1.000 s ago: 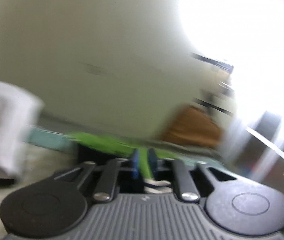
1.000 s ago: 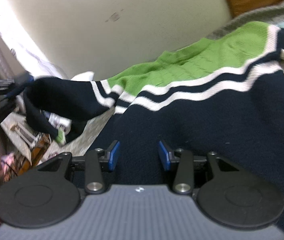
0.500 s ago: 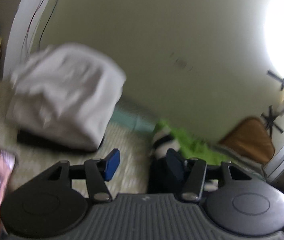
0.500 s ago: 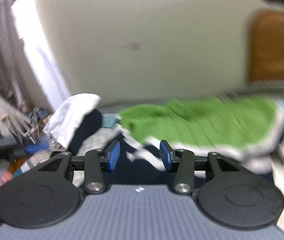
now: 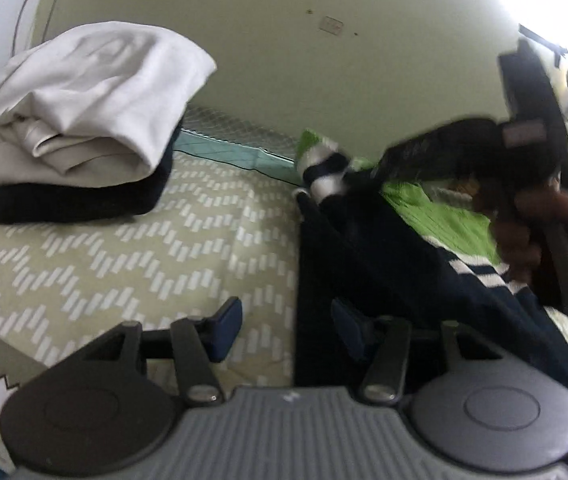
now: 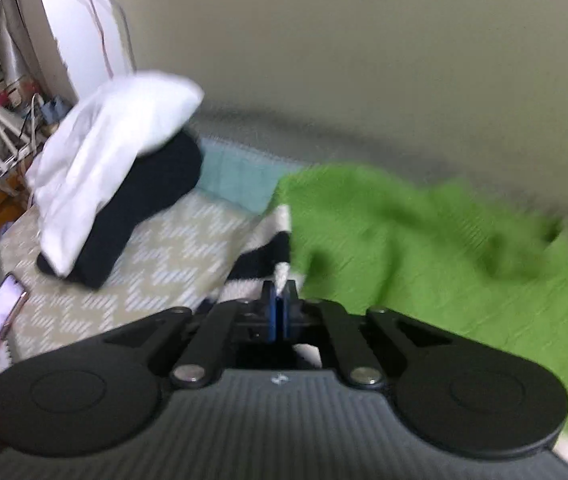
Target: Fold small clothes
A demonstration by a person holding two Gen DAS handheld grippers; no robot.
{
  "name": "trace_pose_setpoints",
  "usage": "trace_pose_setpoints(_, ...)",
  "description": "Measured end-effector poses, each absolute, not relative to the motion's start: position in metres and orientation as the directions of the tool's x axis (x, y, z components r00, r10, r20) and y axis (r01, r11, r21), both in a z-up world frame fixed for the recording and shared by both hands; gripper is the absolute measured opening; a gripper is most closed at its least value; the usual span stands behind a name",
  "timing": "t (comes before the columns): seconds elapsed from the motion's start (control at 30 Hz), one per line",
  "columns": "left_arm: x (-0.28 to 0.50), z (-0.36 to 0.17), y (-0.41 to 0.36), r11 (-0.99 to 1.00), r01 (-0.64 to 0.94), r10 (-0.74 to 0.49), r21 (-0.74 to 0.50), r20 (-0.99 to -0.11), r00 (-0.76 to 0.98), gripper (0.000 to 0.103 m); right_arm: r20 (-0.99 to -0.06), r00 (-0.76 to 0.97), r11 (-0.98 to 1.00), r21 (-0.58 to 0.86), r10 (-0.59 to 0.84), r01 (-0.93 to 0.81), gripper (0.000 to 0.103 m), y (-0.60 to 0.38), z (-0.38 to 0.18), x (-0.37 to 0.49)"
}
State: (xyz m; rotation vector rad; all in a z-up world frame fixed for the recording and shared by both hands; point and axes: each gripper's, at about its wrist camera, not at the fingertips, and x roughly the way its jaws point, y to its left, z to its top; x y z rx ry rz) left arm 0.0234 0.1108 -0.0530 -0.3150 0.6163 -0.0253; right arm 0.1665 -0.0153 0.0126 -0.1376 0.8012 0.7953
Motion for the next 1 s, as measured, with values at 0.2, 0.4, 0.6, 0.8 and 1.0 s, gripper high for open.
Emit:
trace_pose_setpoints(0.2,0.024,-0.054,0.106,0.957,-0.041,-0.133,-0.287,-0.561,0.817,0.054,-0.635,0.725,0.913,-0.074,0.267,-0.401,0.014,-0.075,0.032,0.227)
trace_pose_setpoints(0.4,0.026,-0.055,0.106,0.958,-0.049,-0.124,-0.282,-0.565,0.816,0.050,-0.640,0.702,0.929,0.050,0.312,-0.367,0.035,-0.108,0.022,0.213)
trace_pose_setpoints(0.6,0.026,-0.055,0.106,0.958,-0.049,-0.124,-0.282,-0.564,0.816,0.050,-0.632,0.640,0.880,0.156,0.438,-0.448,0.038,-0.117,0.026,0.183)
trace_pose_setpoints(0.8,0.026,-0.055,0.106,0.958,-0.048,-0.125,-0.283,-0.564,0.816,0.051,-0.651,0.497,0.780,0.250,0.574,-0.573,0.052,-0.113,0.024,0.140)
trace_pose_setpoints(1.0,0.025,-0.055,0.107,0.957,-0.047,-0.127,-0.285,-0.563,0.817,0.051,-0.683,0.396,0.689,0.219,0.614,-0.691,0.072,-0.112,0.014,0.086)
